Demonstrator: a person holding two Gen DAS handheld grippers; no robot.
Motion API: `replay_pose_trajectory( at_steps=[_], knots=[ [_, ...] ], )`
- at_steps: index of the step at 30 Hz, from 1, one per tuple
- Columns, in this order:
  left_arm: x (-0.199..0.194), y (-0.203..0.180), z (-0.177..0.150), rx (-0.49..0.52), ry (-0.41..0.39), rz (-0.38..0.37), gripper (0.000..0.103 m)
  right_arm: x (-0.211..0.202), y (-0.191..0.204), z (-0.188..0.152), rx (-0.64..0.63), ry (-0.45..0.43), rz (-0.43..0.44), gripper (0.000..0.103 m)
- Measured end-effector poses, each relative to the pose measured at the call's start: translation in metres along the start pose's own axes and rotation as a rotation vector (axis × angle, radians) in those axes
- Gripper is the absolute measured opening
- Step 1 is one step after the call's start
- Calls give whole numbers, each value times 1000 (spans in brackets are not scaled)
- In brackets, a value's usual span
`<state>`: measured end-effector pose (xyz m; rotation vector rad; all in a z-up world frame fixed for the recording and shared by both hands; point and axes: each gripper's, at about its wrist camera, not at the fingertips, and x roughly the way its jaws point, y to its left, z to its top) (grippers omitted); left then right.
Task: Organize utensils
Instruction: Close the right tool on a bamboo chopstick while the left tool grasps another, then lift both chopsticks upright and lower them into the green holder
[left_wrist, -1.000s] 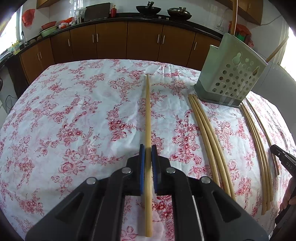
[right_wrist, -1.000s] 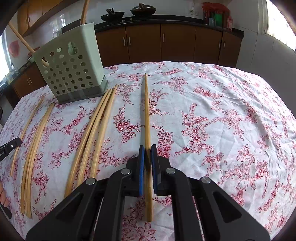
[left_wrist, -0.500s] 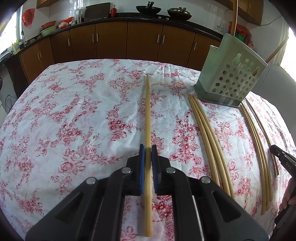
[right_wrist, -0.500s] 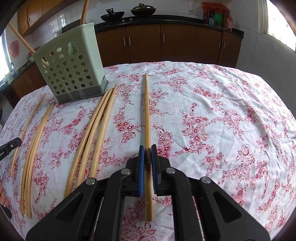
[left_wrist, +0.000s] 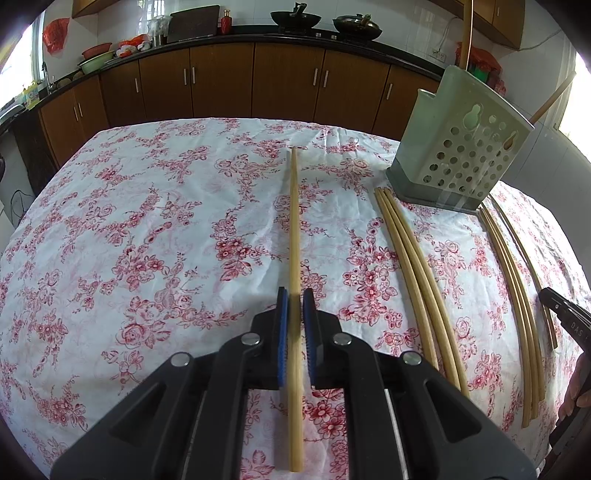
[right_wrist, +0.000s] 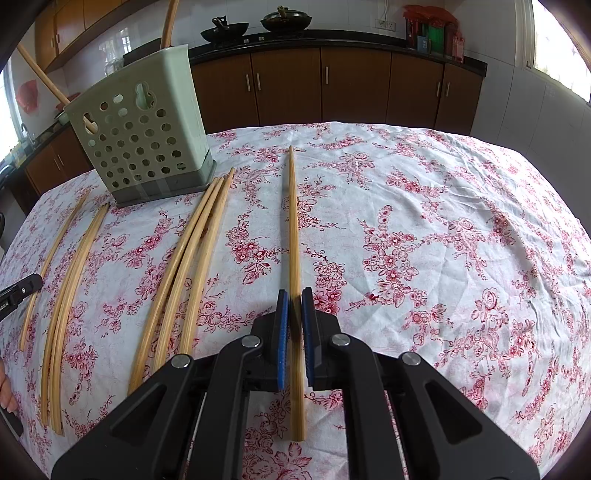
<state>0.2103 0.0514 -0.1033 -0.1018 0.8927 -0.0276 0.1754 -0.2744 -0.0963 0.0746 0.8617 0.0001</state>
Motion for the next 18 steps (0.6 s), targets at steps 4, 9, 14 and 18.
replay_pose_trajectory(
  at_steps=[4, 9, 14, 18],
  knots=[
    [0, 0, -1, 3, 0, -2, 14, 0, 0, 0, -2, 0, -2, 9],
    [1, -5, -1, 26, 1, 10, 17, 0, -1, 0, 0, 0, -2, 10],
    [1, -4, -1, 20, 0, 4, 17, 0, -1, 0, 0, 0, -3, 10],
    [1, -4, -1, 20, 0, 6, 17, 0, 0, 0, -1, 0, -4, 10]
  ],
)
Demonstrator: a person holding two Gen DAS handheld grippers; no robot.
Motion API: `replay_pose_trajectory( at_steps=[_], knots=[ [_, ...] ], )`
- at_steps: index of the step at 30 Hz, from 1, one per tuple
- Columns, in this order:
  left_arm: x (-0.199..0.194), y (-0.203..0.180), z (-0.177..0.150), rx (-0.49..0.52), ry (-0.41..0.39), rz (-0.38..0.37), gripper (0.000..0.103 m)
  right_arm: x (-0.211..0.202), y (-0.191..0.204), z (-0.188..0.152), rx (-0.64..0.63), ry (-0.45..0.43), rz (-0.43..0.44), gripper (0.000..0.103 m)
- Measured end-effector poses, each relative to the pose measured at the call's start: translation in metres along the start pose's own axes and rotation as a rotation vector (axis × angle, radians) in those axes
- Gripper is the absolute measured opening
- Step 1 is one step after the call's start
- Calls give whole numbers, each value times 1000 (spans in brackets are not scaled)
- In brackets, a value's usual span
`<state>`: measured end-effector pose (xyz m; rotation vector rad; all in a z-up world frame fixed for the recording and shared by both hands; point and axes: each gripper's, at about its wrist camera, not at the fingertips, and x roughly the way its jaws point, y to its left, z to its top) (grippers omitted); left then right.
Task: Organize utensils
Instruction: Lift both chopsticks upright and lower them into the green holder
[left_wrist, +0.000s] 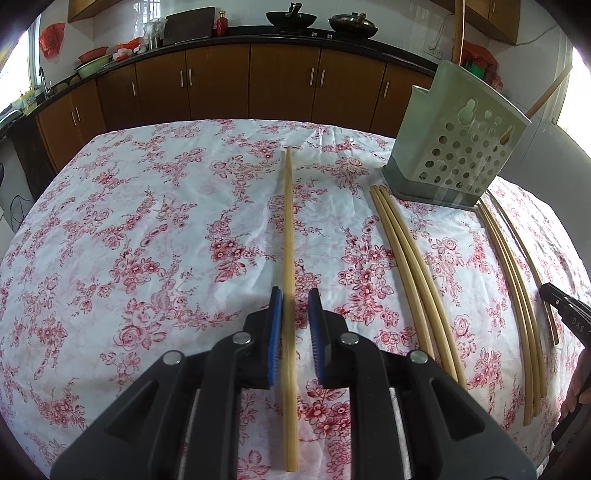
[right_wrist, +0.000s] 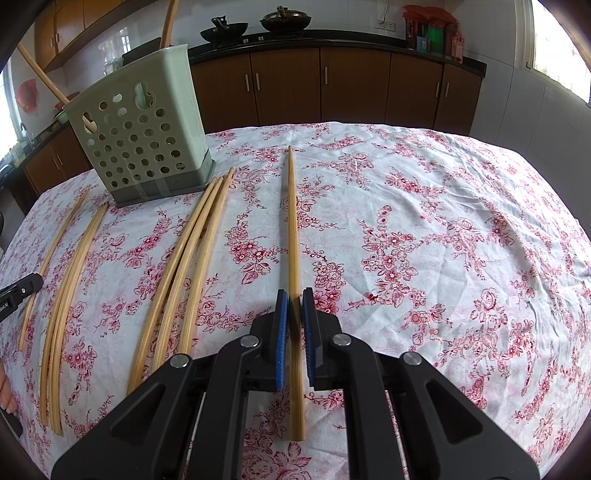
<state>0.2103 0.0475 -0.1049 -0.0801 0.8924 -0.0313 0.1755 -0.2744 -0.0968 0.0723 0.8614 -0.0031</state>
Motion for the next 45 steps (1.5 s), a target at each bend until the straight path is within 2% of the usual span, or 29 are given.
replay_pose_trajectory(
  at_steps=[5, 8, 13, 16, 18, 21, 29, 31, 37, 39, 45],
  knots=[
    [-2, 2, -2, -6, 0, -3, 17, -1, -1, 0, 5, 0, 5, 10],
    [-9, -1, -11, 32, 4, 27, 17, -4, -2, -4, 6, 0, 9, 12],
    [-16, -6, -19, 65, 6, 46, 9, -7, -5, -8, 20, -1, 30, 8],
    [-17, -7, -20, 94, 12, 52, 8, -11, -4, -8, 14, -4, 28, 8],
    [-22, -6, -19, 93, 11, 41, 8, -22, -4, -6, 12, -40, 34, 8],
    [-41, -6, -11, 99, -37, 24, 8, -45, -5, 3, 10, -116, 40, 8],
    [-118, -14, 34, 105, -259, -51, 8, -106, -4, 37, 11, -316, 62, 8],
    [-129, -15, 45, 101, -294, -62, 8, -114, -3, 44, 9, -350, 67, 8],
    [-143, -19, 64, 94, -334, -73, 8, -120, -1, 56, 12, -391, 79, 8],
    [-153, -20, 70, 90, -350, -102, 8, -124, -1, 60, 22, -408, 91, 8],
    [-201, -40, 93, 141, -445, -180, 8, -172, 9, 97, 22, -553, 183, 8]
  ],
)
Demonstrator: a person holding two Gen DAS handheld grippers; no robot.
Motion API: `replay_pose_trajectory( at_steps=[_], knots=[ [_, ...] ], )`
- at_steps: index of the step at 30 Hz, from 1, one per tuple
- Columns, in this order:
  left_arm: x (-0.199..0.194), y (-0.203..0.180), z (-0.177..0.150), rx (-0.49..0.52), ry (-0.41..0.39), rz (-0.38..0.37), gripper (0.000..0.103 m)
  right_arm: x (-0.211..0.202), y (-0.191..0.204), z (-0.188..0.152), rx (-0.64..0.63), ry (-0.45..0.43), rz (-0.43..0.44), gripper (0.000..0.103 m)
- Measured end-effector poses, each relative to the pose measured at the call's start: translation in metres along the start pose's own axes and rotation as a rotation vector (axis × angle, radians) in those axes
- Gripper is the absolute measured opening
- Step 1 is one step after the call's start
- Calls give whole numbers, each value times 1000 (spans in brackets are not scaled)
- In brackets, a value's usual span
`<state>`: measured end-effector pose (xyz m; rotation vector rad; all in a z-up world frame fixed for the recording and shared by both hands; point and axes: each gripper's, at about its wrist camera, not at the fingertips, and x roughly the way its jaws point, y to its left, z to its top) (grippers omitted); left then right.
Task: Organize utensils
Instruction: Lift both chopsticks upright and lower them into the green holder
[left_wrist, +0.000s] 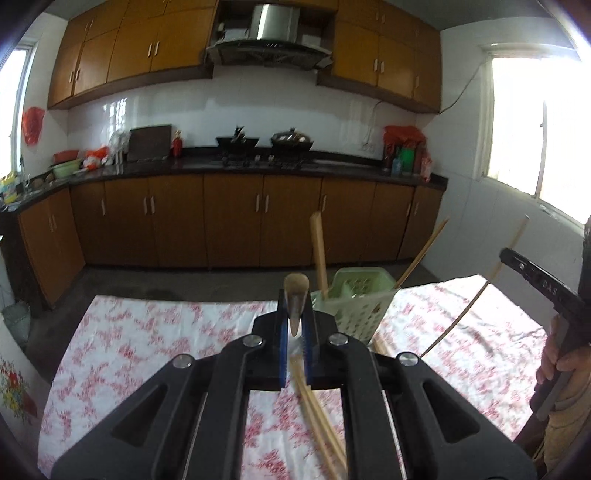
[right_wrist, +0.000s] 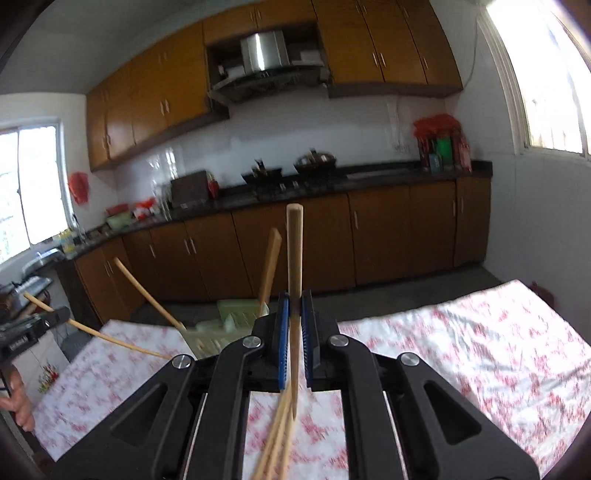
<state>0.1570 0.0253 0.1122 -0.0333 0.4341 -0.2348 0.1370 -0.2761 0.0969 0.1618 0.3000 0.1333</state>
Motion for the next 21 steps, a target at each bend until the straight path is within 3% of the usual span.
replay_pose_trajectory(
  at_steps=[7, 11, 16, 21],
  knots=[
    [-15, -26, 40, 23, -62, -79, 8, -13, 32, 42, -20, -183, 77, 8],
    [-12, -36, 60, 7, -128, -60, 8, -4, 47, 54, -48, -251, 87, 8],
    [2, -39, 84, -45, -233, -38, 8, 20, 52, 52, -45, -254, 91, 8],
    [25, -44, 87, -73, -332, -28, 8, 38, 51, 43, -39, -228, 77, 8]
  ],
)
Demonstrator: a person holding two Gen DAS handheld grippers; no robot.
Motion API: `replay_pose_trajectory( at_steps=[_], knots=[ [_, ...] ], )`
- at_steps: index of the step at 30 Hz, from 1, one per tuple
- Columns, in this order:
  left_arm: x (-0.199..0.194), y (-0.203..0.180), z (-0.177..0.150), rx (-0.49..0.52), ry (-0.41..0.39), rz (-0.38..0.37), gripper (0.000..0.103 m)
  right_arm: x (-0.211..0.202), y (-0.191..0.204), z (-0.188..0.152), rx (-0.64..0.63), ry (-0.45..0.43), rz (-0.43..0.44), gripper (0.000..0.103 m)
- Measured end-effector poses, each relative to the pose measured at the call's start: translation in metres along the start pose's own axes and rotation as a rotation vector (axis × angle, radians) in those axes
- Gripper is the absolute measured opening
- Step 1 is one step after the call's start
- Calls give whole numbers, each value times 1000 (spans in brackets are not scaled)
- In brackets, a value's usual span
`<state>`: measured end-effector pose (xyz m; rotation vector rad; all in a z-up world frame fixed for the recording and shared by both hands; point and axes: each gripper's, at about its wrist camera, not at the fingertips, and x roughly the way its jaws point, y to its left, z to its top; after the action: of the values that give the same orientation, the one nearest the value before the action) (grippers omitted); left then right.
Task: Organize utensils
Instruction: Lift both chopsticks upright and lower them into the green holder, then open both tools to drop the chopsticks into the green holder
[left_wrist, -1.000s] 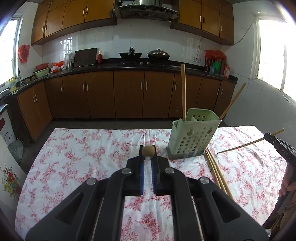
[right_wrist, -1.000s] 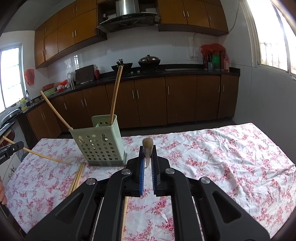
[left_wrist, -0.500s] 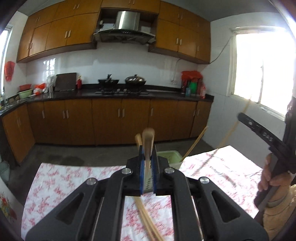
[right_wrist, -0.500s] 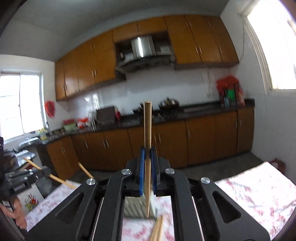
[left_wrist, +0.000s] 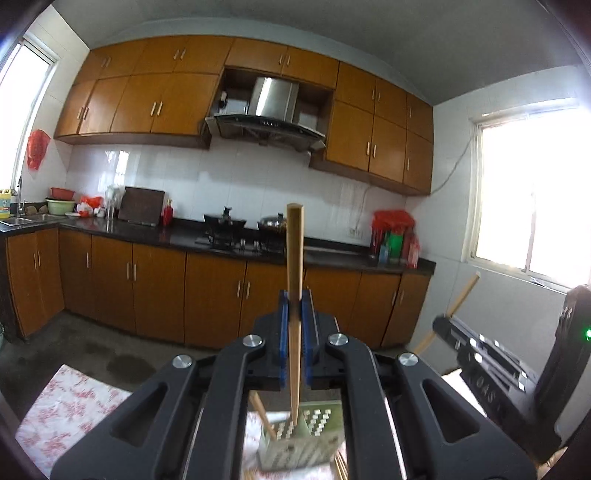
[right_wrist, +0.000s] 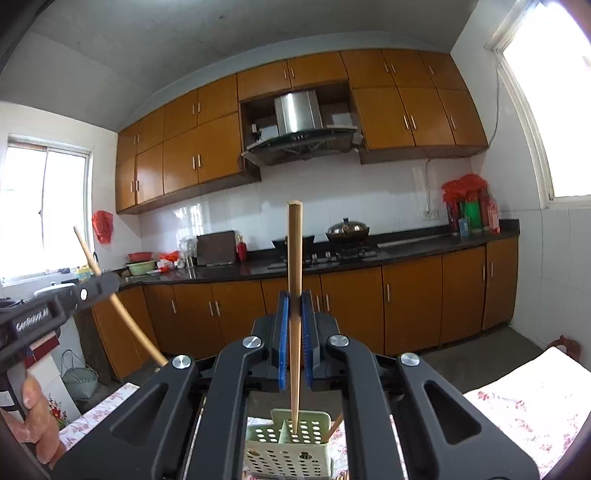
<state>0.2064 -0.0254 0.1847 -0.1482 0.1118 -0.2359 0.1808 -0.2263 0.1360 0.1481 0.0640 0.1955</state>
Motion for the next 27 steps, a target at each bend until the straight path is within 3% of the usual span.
replay_pose_trajectory(
  at_steps=[5, 10, 12, 14, 18, 22, 24, 27],
  knots=[
    [31, -11, -32, 53, 0, 33, 8, 22, -3, -20, -1, 80, -23, 8],
    [51, -10, -60, 38, 104, 0, 8, 28, -4, -36, 1, 156, -21, 8],
    [52, -3, -65, 24, 125, -3, 15, 26, -5, -37, 6, 170, -17, 16],
    [48, 0, -64, 13, 136, 0, 27, 20, -8, -33, 14, 168, -15, 46],
    [28, 8, -59, 14, 150, 15, 35, -4, -10, -22, -4, 140, -35, 47],
    [-10, 19, -60, 18, 184, 47, 44, -30, -23, -23, 1, 172, -68, 47],
    [-29, 28, -69, 22, 214, 67, 52, -40, -32, -37, 6, 236, -93, 47],
    [-45, 43, -100, 23, 301, 109, 52, -35, -45, -80, 8, 420, -117, 45]
  ],
)
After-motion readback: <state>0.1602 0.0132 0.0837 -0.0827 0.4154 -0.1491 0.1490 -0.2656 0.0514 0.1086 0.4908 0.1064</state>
